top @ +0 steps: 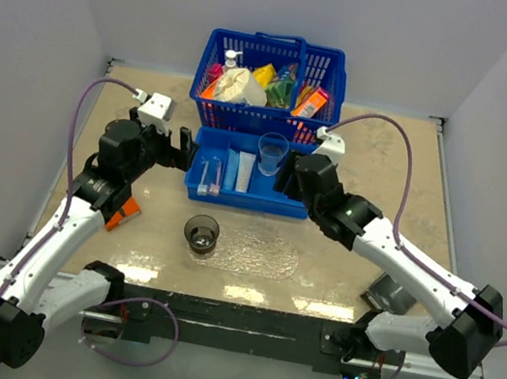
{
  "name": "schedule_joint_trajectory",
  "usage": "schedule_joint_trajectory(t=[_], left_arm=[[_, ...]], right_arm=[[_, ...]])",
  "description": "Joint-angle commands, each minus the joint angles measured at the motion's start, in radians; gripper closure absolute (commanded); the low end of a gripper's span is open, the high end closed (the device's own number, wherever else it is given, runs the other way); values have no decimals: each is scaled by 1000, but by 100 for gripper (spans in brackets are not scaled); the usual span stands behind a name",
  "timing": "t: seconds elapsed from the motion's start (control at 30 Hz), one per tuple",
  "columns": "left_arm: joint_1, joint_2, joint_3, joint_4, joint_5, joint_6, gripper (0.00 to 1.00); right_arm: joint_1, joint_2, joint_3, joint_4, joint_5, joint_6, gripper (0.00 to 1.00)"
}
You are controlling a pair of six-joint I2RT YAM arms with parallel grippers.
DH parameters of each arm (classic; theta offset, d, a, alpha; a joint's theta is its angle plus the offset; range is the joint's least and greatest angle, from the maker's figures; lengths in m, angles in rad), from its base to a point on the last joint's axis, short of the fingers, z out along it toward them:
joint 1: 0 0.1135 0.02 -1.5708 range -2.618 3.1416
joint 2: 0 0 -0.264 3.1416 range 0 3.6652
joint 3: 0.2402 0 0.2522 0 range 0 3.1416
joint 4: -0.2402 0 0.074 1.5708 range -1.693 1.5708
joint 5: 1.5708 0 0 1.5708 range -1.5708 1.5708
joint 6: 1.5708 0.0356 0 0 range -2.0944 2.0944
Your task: Prepare toiletry sets of a toothbrush and toothpaste on the tray
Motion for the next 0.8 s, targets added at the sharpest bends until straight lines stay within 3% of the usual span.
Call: schedule_joint_trajectory(t=[0.0, 0.23, 0.47, 0.77], left_arm=[[-7, 4, -4, 37, -15, 6, 4], [-10, 6, -5, 36, -20, 7, 4], [-10, 10, -4, 36, -21, 9, 4], [-10, 12, -2, 37, -24, 11, 4]], right_arm=[[-134, -16, 8, 4, -82, -132, 37], [-274, 85, 59, 7, -197, -222, 42], [-282, 214, 142, -19, -226, -277, 50], [-283, 268, 152, -1, -211, -280, 54]])
